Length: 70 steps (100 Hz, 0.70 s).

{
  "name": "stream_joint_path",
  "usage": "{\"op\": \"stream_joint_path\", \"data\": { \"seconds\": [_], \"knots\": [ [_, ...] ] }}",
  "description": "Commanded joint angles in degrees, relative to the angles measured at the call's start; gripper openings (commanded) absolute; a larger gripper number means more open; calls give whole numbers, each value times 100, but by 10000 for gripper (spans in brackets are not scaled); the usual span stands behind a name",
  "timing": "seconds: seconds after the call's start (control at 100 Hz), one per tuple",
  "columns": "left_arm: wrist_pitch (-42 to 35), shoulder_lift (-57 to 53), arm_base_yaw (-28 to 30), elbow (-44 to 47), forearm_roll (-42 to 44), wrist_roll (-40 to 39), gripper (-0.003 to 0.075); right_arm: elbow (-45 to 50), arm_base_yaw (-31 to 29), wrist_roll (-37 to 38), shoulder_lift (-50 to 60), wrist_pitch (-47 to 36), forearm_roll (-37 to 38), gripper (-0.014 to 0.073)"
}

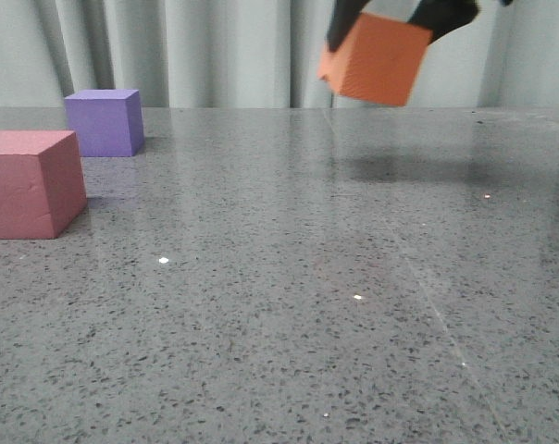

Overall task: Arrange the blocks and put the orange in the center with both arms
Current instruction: 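Lift the orange cube and carry it toward the table center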

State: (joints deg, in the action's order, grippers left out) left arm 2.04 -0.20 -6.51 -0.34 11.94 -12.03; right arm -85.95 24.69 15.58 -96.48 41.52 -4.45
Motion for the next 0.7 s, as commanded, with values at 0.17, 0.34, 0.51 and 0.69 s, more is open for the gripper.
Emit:
{"op": "stream_joint_path", "data": {
  "seconds": [0.17,0.34,0.51,0.69],
  "knots": [
    [-424,-196,9,316,-49,3,-19,-784,401,507,-492,-194,19,45],
    [-424,-196,9,316,-49,3,-19,-1257,679,1018,-851,93,519,45],
    [-424,-196,9,316,-49,3,-19,-1564,1161,2340,-1007,395,2052,45],
    [-424,-196,9,316,-49,3,-19,-1702,1470,3165,-1184,634,2798,45]
  ]
}}
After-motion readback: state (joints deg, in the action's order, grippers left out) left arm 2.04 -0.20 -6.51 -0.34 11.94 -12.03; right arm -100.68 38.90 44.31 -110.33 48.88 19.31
